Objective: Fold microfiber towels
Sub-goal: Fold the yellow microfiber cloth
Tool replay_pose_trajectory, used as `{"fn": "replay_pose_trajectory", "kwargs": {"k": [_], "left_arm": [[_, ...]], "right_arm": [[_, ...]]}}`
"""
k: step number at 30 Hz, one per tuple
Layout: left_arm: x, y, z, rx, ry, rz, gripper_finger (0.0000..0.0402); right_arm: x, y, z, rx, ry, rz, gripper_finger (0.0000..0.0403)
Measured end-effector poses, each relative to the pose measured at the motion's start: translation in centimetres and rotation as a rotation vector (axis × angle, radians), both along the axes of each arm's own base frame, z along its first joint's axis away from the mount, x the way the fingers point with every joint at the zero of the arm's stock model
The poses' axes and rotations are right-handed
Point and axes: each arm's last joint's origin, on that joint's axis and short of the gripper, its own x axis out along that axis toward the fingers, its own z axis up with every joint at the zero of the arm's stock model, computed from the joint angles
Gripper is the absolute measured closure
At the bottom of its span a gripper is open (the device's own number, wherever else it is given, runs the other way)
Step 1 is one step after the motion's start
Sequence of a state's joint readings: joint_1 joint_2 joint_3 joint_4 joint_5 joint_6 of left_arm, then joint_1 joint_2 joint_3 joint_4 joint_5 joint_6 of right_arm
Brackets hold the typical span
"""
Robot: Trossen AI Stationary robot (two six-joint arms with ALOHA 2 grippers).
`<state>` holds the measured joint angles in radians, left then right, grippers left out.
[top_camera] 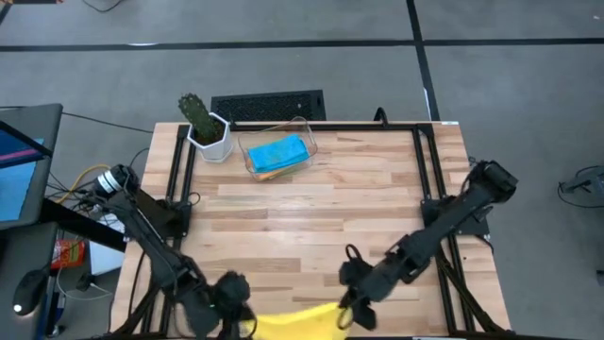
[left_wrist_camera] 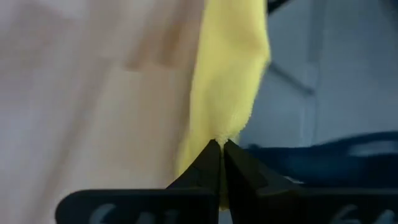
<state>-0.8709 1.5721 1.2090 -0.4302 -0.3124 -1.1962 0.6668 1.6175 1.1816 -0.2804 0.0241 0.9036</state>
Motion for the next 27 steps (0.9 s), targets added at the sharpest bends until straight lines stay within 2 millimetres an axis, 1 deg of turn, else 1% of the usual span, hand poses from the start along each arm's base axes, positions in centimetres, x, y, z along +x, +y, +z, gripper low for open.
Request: {"fn": "replay_pose_trajectory", "kwargs": {"k": [5, 7, 9, 11, 13, 16, 19, 23, 27], "left_arm": [[0.2, 2.7, -3.9, 0.142, 0.13, 0.059, 0.0401], [0.2, 3.7, -5.4, 0.177, 0.166, 0.081, 0.0401], [0.1, 4.6, -6.6, 0.201, 0.194, 0.098, 0.0401], [0.0, 5.5, -7.7, 0.227, 0.226, 0.109, 0.04], [-0.2, 6.2, -8.5, 0.252, 0.253, 0.125, 0.04], [-0.3, 7.1, -9.4, 0.283, 0.263, 0.159, 0.04], [-0.2, 7.9, -9.9, 0.312, 0.271, 0.195, 0.0395], [0.2, 8.9, -10.0, 0.345, 0.287, 0.23, 0.0364], [1.0, 10.1, -9.6, 0.356, 0.276, 0.24, 0.0313]], "right_arm": [[2.6, -2.4, -3.7, -0.124, 0.116, -0.065, 0.0368], [3.3, -3.4, -5.0, -0.171, 0.168, -0.083, 0.0364], [4.0, -4.4, -5.5, -0.197, 0.177, -0.093, 0.0363], [4.2, -5.6, -5.8, -0.239, 0.209, -0.104, 0.0366], [4.7, -6.8, -6.1, -0.269, 0.219, -0.106, 0.0369], [5.2, -8.6, -6.2, -0.315, 0.233, -0.125, 0.0371], [5.7, -10.4, -6.5, -0.336, 0.265, -0.156, 0.0358], [6.0, -12.7, -6.6, -0.365, 0.307, -0.18, 0.0314], [6.1, -15.0, -6.3, -0.376, 0.32, -0.218, 0.0252]]}}
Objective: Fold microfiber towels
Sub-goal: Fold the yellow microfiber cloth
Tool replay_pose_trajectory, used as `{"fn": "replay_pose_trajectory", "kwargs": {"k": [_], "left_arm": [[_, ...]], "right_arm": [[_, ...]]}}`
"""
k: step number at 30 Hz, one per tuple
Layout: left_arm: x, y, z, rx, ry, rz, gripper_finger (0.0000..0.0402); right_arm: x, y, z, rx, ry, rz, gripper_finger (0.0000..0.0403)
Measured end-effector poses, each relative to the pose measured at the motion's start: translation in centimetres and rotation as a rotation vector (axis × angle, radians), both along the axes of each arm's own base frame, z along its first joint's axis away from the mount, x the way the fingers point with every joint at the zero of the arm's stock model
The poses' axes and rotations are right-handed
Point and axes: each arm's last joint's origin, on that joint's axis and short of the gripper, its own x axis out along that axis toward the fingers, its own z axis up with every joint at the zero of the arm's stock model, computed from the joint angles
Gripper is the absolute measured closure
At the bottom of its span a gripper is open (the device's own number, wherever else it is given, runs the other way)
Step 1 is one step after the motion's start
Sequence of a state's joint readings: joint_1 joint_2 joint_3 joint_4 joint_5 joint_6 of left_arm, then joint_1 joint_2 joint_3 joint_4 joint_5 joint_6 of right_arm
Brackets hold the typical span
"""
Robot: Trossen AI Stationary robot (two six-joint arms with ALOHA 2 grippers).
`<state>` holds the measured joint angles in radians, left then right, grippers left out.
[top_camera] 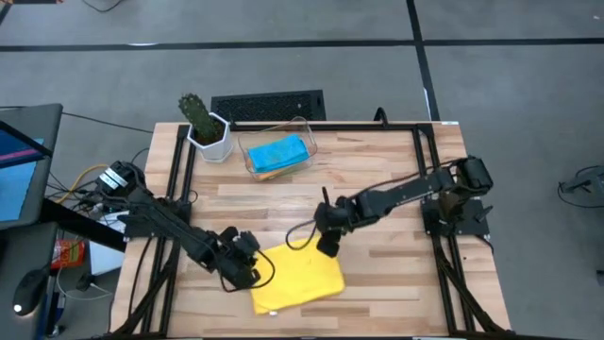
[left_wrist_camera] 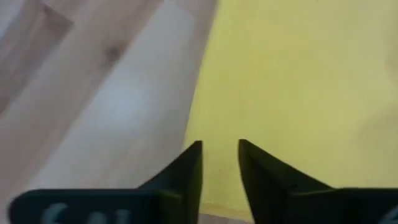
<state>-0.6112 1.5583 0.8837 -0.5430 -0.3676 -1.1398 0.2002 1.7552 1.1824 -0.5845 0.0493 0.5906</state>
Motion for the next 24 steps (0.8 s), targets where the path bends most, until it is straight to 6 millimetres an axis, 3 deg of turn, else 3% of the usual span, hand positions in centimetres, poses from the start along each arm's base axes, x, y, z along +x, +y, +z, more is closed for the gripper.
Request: {"fn": "replay_pose_trajectory", "kwargs": {"k": [4, 6, 10, 12, 15, 18, 20, 24], "left_arm": [[0.3, 1.2, 0.7, 0.0, -0.001, 0.008, 0.0254], [0.1, 1.7, 1.3, -0.01, 0.001, 0.013, 0.0229], [-0.6, 1.7, 3.4, -0.049, -0.081, -0.002, 0.0206], [-1.3, 1.0, 4.7, -0.049, -0.17, -0.043, 0.0207], [-1.9, -0.5, 5.9, -0.004, -0.333, -0.04, 0.0223], [-1.9, -1.5, 5.2, 0.057, -0.371, -0.034, 0.0253], [-1.5, -1.8, 4.0, 0.085, -0.337, -0.022, 0.0275], [-0.5, -2.0, 1.1, 0.134, -0.242, -0.006, 0.0316]], "right_arm": [[-0.2, -1.8, 1.4, -0.007, -0.036, -0.03, 0.0192], [-0.5, -1.7, 2.9, -0.013, -0.104, 0.0, 0.0176], [-1.2, 1.3, 6.3, -0.012, -0.338, 0.103, 0.0175], [-1.7, 3.5, 7.0, -0.022, -0.456, 0.134, 0.0185], [-2.6, 6.4, 6.1, -0.093, -0.533, 0.123, 0.0206], [-3.2, 8.1, 3.5, -0.175, -0.509, 0.062, 0.0228], [-3.2, 8.1, 1.9, -0.202, -0.445, 0.031, 0.0241], [-2.5, 6.9, 0.6, -0.23, -0.367, 0.063, 0.0255]]}}
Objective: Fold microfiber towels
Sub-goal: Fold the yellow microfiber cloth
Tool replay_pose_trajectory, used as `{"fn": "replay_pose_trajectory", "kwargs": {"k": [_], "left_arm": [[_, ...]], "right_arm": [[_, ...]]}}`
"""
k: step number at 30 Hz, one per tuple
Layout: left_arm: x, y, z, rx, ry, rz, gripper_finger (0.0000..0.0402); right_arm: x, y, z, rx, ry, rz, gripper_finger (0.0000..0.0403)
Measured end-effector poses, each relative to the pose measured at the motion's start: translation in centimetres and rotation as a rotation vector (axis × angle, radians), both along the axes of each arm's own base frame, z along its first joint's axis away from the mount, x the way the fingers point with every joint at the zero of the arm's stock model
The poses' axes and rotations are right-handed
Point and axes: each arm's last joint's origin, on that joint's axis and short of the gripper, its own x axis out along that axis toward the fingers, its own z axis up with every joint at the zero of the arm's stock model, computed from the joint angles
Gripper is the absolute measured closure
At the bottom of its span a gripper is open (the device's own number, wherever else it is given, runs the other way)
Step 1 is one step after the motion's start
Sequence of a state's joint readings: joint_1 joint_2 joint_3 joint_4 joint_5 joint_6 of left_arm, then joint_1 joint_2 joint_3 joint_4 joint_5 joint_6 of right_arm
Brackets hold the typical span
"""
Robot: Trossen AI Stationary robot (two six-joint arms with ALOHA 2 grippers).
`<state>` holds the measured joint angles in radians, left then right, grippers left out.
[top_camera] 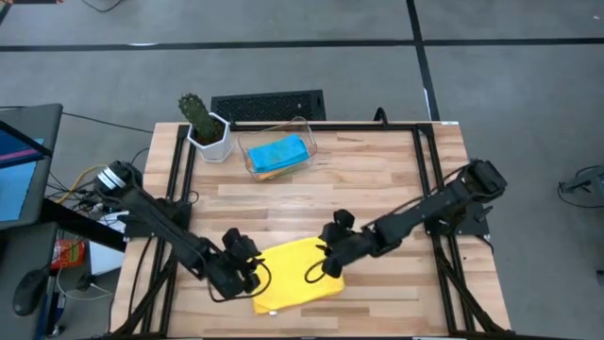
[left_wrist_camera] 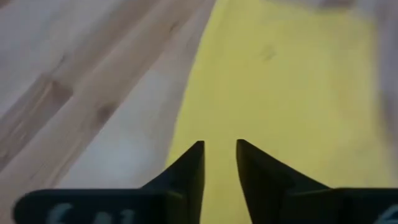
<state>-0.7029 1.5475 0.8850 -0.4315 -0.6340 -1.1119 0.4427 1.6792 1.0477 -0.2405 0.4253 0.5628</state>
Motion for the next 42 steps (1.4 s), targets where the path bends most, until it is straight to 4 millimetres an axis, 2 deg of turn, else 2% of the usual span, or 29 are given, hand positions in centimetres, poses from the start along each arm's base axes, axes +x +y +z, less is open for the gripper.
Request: {"fn": "replay_pose_trajectory", "kwargs": {"k": [7, 9, 14, 18, 22, 28, 31, 35, 39, 42], "left_arm": [[1.2, -0.5, -4.4, 0.005, 0.163, -0.016, 0.0368], [1.2, -0.5, -5.1, 0.02, 0.184, -0.009, 0.0377], [1.1, 0.1, -5.8, 0.074, 0.261, -0.024, 0.0391], [0.9, 1.5, -5.9, 0.157, 0.372, -0.034, 0.0395], [1.3, 3.5, -6.1, 0.241, 0.447, -0.037, 0.0395], [3.3, 6.9, -6.1, 0.392, 0.488, -0.118, 0.0396], [4.1, 8.5, -5.5, 0.436, 0.501, -0.138, 0.0396], [4.6, 9.6, -3.6, 0.452, 0.463, -0.151, 0.0396], [4.1, 10.0, -0.9, 0.428, 0.364, -0.131, 0.0396], [3.5, 9.6, 1.3, 0.367, 0.246, -0.11, 0.0396]], "right_arm": [[1.5, -2.2, -2.2, -0.017, 0.116, 0.083, 0.0259], [1.5, -2.9, -3.3, -0.044, 0.183, 0.091, 0.0257], [1.9, -4.5, -5.4, 0.023, 0.264, 0.116, 0.0253], [1.1, -5.6, -7.3, 0.076, 0.344, 0.055, 0.0254], [0.7, -5.7, -7.3, 0.122, 0.35, 0.008, 0.0259], [0.1, -4.8, -6.7, 0.204, 0.348, -0.048, 0.0257], [-0.2, -4.4, -5.8, 0.215, 0.325, -0.039, 0.0254], [-0.4, -4.3, -4.3, 0.208, 0.267, -0.041, 0.0253], [-0.8, -4.1, -2.6, 0.172, 0.191, -0.057, 0.0253], [-0.9, -3.8, -1.7, 0.112, 0.134, -0.036, 0.0253]]}}
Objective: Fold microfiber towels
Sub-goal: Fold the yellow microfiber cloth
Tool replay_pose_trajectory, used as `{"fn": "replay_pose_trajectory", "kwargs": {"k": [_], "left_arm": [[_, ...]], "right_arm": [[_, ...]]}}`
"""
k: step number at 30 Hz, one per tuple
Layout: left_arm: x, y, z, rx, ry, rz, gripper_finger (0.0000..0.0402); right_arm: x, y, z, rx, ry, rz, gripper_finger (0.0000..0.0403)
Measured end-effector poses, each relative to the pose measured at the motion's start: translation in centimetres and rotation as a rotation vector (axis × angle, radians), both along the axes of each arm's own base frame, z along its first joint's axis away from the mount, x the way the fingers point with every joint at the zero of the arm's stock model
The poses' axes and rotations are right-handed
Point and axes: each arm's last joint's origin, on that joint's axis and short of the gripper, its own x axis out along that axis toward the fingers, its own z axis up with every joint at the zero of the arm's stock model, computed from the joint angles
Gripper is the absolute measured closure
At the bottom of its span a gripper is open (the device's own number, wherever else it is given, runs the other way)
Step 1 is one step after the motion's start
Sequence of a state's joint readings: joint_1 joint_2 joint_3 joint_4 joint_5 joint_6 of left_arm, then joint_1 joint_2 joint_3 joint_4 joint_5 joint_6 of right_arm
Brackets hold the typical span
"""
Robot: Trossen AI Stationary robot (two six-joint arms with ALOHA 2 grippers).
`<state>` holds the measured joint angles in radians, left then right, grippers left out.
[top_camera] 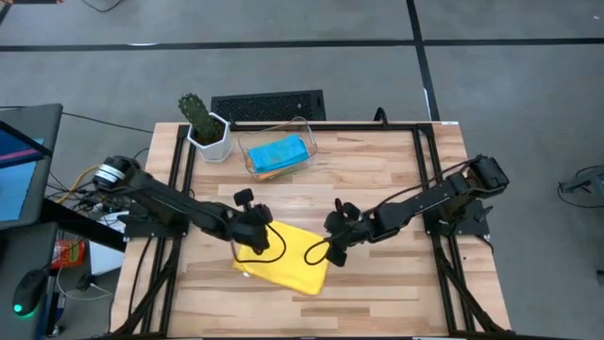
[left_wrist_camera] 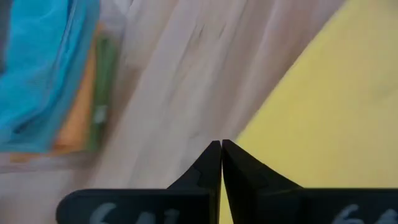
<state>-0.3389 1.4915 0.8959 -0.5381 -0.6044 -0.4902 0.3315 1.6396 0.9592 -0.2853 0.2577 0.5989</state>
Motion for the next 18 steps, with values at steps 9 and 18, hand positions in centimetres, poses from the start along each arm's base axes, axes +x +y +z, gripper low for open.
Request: {"fn": "replay_pose_trajectory", "kwargs": {"k": [9, 18], "left_arm": [[-1.8, -6.8, -0.5, -0.299, -0.373, 0.12, 0.0401], [-4.4, -8.7, -6.2, -0.243, -0.127, 0.253, 0.0401]], "right_arm": [[1.1, 0.3, 0.8, -0.039, -0.128, 0.13, 0.0263], [3.0, -2.4, -1.0, -0.089, -0.11, 0.181, 0.028]]}}
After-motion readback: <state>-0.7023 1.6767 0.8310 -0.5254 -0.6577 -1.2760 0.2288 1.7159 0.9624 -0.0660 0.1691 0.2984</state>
